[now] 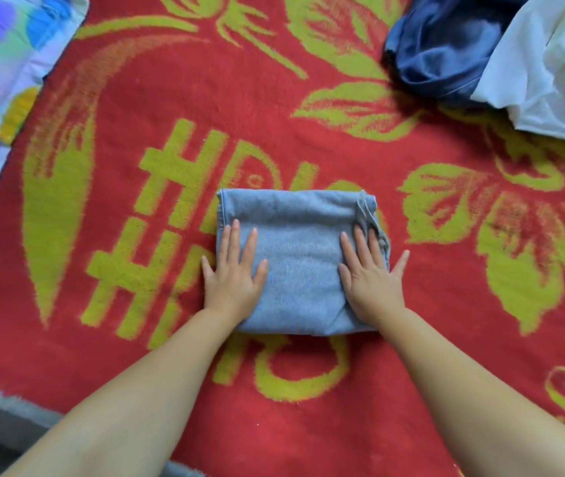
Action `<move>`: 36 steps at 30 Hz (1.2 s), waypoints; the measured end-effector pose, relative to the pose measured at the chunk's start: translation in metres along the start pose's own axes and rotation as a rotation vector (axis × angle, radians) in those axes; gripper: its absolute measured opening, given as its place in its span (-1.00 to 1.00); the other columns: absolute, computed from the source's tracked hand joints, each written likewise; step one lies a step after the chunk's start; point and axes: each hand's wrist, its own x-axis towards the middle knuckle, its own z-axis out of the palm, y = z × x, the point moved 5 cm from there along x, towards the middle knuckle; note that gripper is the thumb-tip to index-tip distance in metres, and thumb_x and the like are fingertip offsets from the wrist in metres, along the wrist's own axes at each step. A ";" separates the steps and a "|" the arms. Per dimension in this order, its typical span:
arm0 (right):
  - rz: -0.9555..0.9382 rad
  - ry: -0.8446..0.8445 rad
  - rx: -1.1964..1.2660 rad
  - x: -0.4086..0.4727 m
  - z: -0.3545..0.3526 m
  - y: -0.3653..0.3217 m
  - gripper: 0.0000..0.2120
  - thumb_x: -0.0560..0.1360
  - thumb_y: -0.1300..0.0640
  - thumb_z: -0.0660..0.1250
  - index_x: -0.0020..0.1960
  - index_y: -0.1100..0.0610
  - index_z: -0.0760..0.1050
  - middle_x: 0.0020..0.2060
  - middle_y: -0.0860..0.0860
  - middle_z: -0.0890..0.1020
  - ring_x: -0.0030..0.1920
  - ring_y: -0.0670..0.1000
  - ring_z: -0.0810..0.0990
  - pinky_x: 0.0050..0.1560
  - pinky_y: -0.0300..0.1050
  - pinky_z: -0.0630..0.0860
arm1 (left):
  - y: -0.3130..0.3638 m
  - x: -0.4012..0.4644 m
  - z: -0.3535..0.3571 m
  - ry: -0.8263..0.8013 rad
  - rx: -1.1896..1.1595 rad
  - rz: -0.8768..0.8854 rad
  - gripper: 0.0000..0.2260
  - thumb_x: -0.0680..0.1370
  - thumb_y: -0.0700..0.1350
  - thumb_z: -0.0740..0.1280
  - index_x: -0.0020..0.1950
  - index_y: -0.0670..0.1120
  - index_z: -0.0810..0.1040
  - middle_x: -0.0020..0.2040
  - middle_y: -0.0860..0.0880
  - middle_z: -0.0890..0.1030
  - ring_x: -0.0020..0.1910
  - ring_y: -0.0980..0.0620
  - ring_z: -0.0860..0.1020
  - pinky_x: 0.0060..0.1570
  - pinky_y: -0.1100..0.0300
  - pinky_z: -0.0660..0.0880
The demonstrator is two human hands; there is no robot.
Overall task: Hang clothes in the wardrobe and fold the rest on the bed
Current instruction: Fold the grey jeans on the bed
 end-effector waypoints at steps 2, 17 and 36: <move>-0.047 0.038 -0.010 -0.004 -0.019 -0.003 -0.46 0.62 -0.12 -0.15 0.57 -0.06 -0.15 0.57 -0.02 -0.12 0.55 0.03 -0.22 0.33 0.53 -0.22 | 0.004 -0.001 -0.014 -0.002 0.064 0.026 -0.43 0.60 0.19 -0.06 0.57 0.06 -0.11 0.57 -0.05 -0.23 0.54 0.03 -0.24 0.38 -0.38 -0.14; -0.215 -0.024 -0.089 -0.043 0.012 -0.035 -0.30 0.60 0.10 0.13 0.53 -0.17 -0.25 0.56 0.08 -0.12 0.53 0.28 -0.15 0.32 0.52 -0.07 | 0.038 -0.050 0.007 0.028 0.374 0.331 -0.22 0.43 -0.31 0.21 0.57 0.06 -0.03 0.55 -0.25 -0.01 0.51 -0.32 0.00 0.33 -0.42 0.06; -0.255 0.232 -0.152 -0.140 -0.295 -0.102 -0.32 0.54 0.24 0.22 0.55 -0.07 0.00 0.30 0.01 0.37 0.33 0.22 0.30 0.06 0.14 0.47 | 0.055 -0.114 -0.287 0.166 0.434 0.323 -0.40 0.63 -0.25 0.03 0.56 0.04 -0.21 0.58 -0.07 -0.07 0.54 -0.17 0.00 0.38 -0.25 0.15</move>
